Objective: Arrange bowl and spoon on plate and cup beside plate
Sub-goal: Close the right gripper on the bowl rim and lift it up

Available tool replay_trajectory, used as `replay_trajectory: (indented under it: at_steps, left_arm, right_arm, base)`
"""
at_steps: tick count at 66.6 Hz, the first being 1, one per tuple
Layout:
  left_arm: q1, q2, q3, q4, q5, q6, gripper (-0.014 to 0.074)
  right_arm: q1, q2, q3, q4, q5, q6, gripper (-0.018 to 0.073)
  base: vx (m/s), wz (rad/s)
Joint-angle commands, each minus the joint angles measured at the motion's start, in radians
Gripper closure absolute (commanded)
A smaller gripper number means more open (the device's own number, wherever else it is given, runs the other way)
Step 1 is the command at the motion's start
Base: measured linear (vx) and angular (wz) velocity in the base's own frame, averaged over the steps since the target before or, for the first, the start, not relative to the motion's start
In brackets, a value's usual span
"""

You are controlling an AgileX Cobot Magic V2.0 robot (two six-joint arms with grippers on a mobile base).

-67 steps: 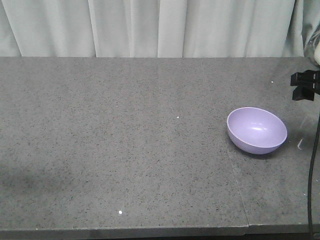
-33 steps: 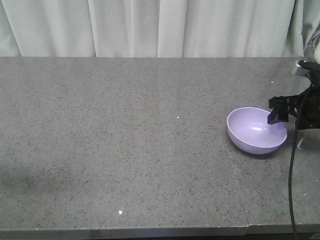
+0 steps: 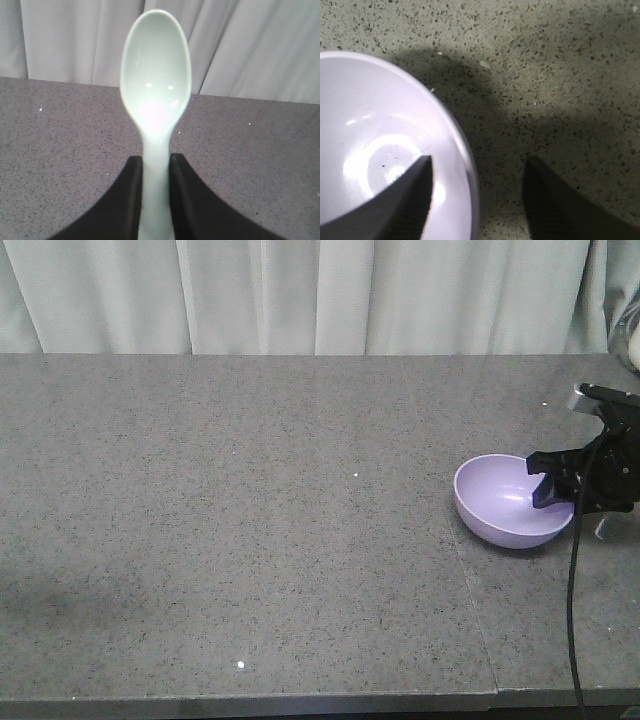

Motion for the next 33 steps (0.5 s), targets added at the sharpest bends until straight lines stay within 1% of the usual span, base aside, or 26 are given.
replay_trajectory:
  at_steps: [1, 7, 12, 17, 23, 29, 33]
  left_arm:
    - [-0.001, -0.009, -0.023, -0.026, -0.058, -0.001, 0.0603]
    - [-0.001, -0.009, -0.023, -0.026, -0.058, -0.001, 0.0603]
    - [-0.001, -0.009, -0.023, -0.026, -0.058, -0.001, 0.0602]
    - [-0.001, -0.009, -0.023, -0.026, -0.058, -0.001, 0.0602]
    - [-0.001, -0.009, -0.023, -0.026, -0.058, -0.001, 0.0602]
    - [-0.001, -0.009, -0.023, -0.026, -0.060, -0.001, 0.0602]
    - [-0.001, -0.009, -0.023, -0.026, -0.060, -0.001, 0.0602]
  right_arm:
    - [-0.006, -0.041, -0.030, 0.018, -0.013, -0.015, 0.0352]
    - [-0.006, -0.040, -0.030, 0.018, -0.014, -0.017, 0.0491]
    - [-0.006, -0.040, -0.030, 0.020, -0.021, -0.020, 0.0575]
    - [-0.006, -0.042, -0.032, 0.036, -0.028, -0.029, 0.0570]
    - [-0.006, -0.063, -0.058, 0.089, -0.002, -0.061, 0.0568]
    - [-0.006, -0.106, -0.109, 0.165, 0.046, -0.113, 0.0569]
    - [-0.006, -0.153, -0.160, 0.235, 0.095, -0.145, 0.0569]
  base:
    - [0.00, 0.00]
    - [0.00, 0.00]
    - [0.00, 0.00]
    - [0.00, 0.00]
    - [0.00, 0.00]
    - [0.00, 0.00]
    - [0.00, 0.00]
